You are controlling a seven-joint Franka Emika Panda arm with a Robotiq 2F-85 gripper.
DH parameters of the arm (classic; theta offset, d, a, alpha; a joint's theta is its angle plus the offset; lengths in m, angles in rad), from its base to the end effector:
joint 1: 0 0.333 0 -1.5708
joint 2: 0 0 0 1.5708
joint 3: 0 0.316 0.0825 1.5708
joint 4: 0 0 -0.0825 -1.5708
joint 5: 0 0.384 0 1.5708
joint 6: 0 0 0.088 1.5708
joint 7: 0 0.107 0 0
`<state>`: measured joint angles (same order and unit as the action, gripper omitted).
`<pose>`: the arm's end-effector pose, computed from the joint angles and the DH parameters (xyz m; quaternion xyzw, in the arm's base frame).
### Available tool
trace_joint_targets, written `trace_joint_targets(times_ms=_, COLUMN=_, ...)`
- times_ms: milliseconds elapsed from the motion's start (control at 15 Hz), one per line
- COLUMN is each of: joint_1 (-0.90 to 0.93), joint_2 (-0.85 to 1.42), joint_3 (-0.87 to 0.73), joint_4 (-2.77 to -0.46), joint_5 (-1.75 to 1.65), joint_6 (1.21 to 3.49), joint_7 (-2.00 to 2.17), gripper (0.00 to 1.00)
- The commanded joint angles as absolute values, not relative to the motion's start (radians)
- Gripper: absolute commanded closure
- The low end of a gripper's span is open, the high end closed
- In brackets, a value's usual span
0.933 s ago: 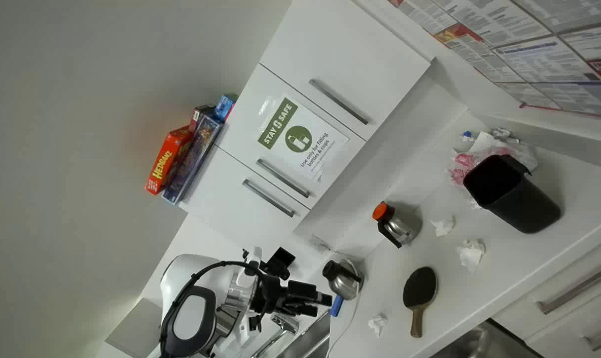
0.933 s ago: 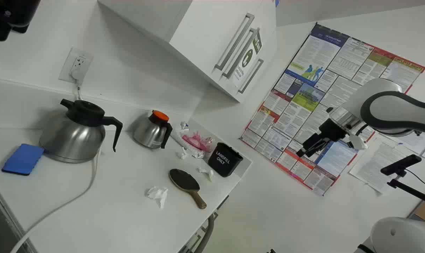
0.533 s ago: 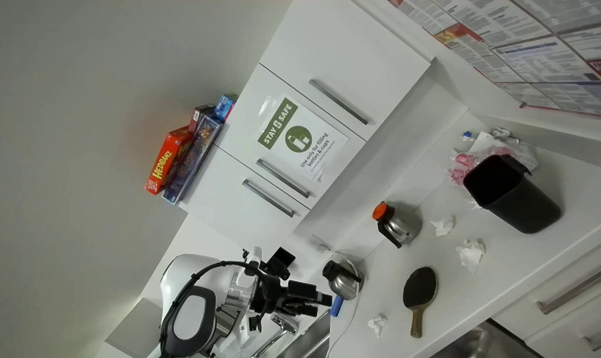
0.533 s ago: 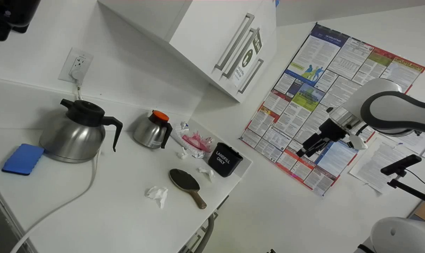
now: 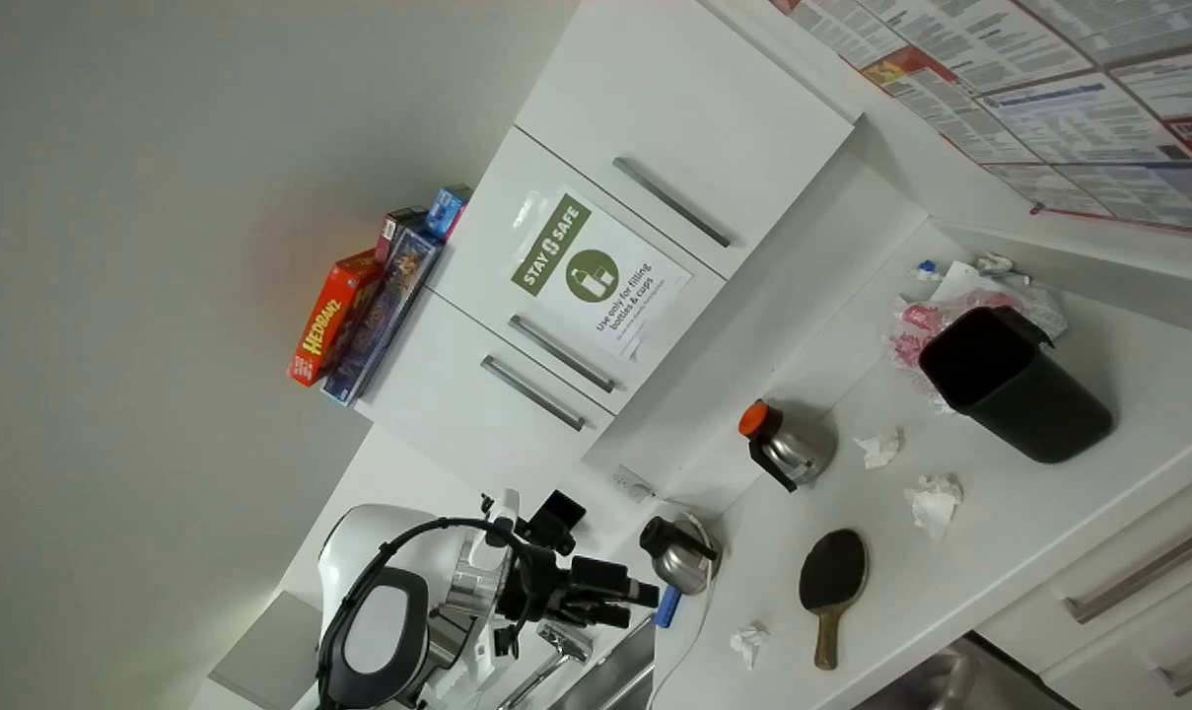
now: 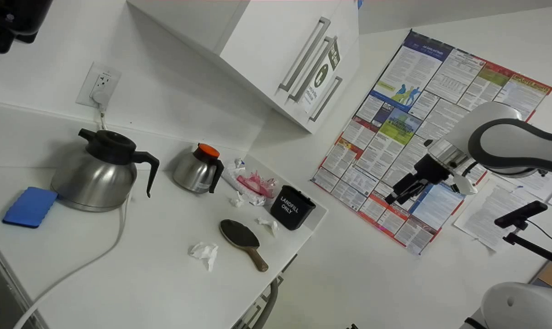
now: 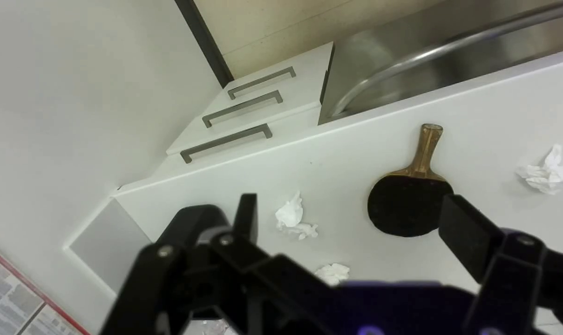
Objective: Put the trash in the bin
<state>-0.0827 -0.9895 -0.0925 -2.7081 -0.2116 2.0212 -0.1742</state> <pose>0.2834 -0.0653 0.5238 0.9856 0.0455 0.1386 0.0851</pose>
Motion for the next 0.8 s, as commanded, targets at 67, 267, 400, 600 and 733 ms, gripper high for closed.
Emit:
trace_joint_targets(times_ms=67, joint_1=-0.084, joint_2=-0.846, joint_3=-0.104, joint_4=-2.654, joint_5=-0.222, joint_6=2.111, joint_7=-0.150, gripper=0.00)
trace_joint_targets(times_ms=267, joint_1=-0.095, joint_2=-0.684, joint_3=-0.108, joint_4=-2.602, joint_5=-0.230, joint_6=2.219, joint_7=-0.144, gripper=0.00)
trace_joint_targets(times_ms=400, joint_1=-0.099, joint_2=-0.578, joint_3=-0.119, joint_4=-2.570, joint_5=-0.220, joint_6=2.280, joint_7=-0.149, gripper=0.00)
trace_joint_targets(times_ms=600, joint_1=-0.096, joint_2=-0.406, joint_3=-0.139, joint_4=-2.517, joint_5=-0.199, joint_6=2.365, joint_7=-0.162, gripper=0.00)
trace_joint_targets(times_ms=733, joint_1=-0.098, joint_2=-0.314, joint_3=-0.143, joint_4=-2.486, joint_5=-0.194, joint_6=2.404, joint_7=-0.165, gripper=0.00)
